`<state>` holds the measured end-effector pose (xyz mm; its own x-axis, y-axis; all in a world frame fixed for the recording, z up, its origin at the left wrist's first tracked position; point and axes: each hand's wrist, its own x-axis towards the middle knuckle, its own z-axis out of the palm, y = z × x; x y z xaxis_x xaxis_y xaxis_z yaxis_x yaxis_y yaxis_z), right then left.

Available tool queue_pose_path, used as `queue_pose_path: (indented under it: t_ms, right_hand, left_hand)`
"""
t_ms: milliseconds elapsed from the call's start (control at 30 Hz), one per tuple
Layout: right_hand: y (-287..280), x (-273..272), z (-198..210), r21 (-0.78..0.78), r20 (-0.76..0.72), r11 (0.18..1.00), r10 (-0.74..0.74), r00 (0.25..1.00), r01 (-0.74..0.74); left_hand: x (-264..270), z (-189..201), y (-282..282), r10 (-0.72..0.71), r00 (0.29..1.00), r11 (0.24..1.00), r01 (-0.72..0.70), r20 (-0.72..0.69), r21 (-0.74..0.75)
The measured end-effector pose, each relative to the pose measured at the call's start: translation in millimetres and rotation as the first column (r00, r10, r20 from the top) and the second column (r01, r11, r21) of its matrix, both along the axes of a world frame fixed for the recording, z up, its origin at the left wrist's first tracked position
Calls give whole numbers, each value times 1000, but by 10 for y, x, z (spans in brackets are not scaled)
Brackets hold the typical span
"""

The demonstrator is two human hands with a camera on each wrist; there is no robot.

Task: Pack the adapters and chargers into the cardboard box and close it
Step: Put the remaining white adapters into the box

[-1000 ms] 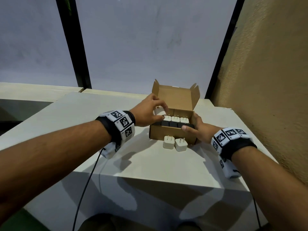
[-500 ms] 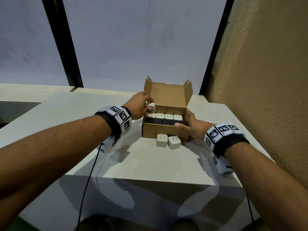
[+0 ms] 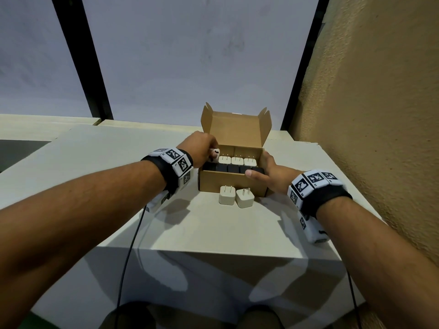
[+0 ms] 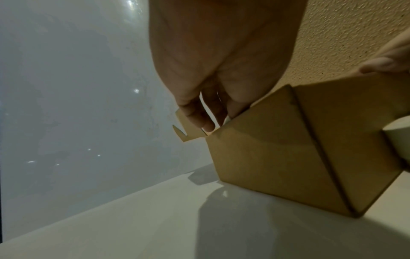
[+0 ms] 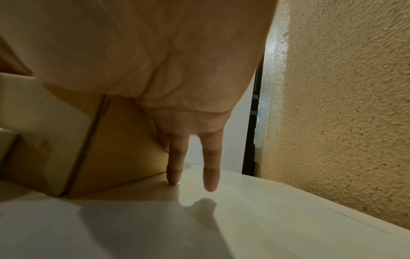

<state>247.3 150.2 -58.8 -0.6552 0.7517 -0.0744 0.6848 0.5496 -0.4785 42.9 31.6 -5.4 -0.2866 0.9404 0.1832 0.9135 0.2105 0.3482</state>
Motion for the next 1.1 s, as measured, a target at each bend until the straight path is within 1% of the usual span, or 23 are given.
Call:
queue_pose_path:
  t_ms: [200, 333, 533, 700, 867, 1000, 1100]
  right_hand:
    - [-77, 12, 65, 23, 16, 1000, 14, 1000, -14]
    - [-81, 31, 78, 30, 45, 1000, 0, 999, -1]
    - [-88, 40, 73, 16, 54, 1000, 5, 999, -6]
    - [-115, 46, 104, 30, 33, 999, 11, 999, -12]
    - [-100, 38, 77, 24, 39, 999, 22, 999, -23]
    - [-108, 41, 84, 50, 24, 999, 12, 1000, -13]
    - [-99, 50, 75, 72, 18, 997, 16, 1000, -17]
  left_hand:
    - [-26, -13, 8, 12, 1000, 1000, -12, -9, 8]
    - [-39, -23, -26, 14, 999, 1000, -14, -42, -8]
    - [-64, -35, -63, 31, 971, 999, -33, -237, -5]
    - [-64, -46, -69, 35, 963, 999, -35, -266, 5]
    - [-49, -78, -71, 36, 940, 999, -24, -340, 40]
    - [-57, -107, -16, 42, 911, 999, -41, -410, 10]
    - [-72, -112, 25, 47, 909, 997, -70, -414, -39]
